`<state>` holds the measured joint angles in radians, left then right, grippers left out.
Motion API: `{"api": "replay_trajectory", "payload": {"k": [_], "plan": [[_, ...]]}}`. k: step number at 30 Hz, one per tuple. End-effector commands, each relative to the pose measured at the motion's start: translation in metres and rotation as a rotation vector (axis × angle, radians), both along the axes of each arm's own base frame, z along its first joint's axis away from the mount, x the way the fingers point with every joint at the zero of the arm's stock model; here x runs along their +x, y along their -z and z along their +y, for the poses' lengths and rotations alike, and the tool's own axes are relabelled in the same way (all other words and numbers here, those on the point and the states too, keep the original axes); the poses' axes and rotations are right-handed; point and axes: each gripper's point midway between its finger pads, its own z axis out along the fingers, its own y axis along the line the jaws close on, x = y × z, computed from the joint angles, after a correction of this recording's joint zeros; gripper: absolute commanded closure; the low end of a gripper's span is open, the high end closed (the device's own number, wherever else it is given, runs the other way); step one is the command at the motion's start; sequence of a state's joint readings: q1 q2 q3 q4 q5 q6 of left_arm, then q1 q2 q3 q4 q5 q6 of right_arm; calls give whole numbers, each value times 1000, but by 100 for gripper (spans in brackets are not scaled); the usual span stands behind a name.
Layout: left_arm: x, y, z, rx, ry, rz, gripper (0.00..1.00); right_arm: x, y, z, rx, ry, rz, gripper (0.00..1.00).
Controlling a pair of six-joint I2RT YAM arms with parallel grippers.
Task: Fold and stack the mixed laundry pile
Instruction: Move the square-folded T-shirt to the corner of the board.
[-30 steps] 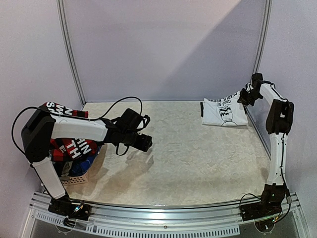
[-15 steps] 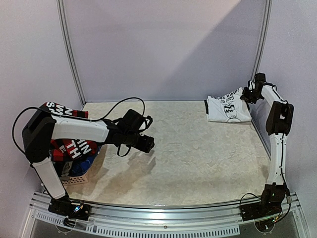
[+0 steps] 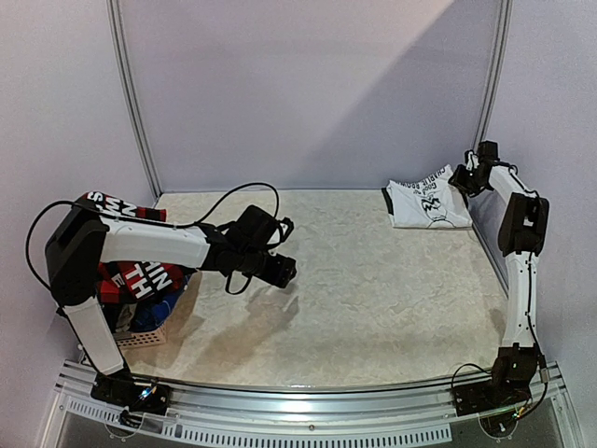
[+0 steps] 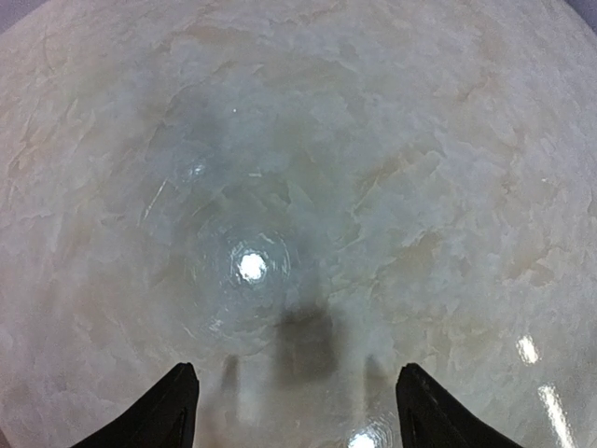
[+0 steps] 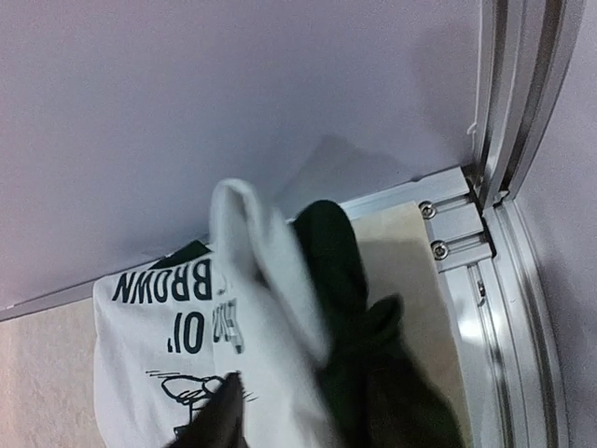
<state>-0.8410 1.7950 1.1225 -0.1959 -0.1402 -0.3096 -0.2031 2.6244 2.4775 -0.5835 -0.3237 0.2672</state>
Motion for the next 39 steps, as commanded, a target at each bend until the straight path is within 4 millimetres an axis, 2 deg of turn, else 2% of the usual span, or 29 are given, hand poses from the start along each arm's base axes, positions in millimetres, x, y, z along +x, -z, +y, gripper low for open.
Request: {"api": "replay_trajectory", "payload": {"k": [1,7,12,17,23,30,39], "plan": [[-1,3,-8,8,17,3,26,14,-11,-15,-46,52,-72,40],[-2,1,-8,8,17,-2,26,14,-35,-19,-52,88,-106,16],[-2,-4,-10,-1,18,-13,26,9,-59,-18,-37,108,-134,8],[-3,-12,-11,-7,18,-30,26,3,-72,-4,-39,96,-145,2],[-4,-28,-4,9,1,-72,26,-5,-69,12,11,90,-150,1],[-8,-52,9,18,-36,-124,26,-16,-55,29,115,89,-130,1],[-19,-96,45,106,-141,-215,27,-42,-49,62,170,62,-119,1]]}}
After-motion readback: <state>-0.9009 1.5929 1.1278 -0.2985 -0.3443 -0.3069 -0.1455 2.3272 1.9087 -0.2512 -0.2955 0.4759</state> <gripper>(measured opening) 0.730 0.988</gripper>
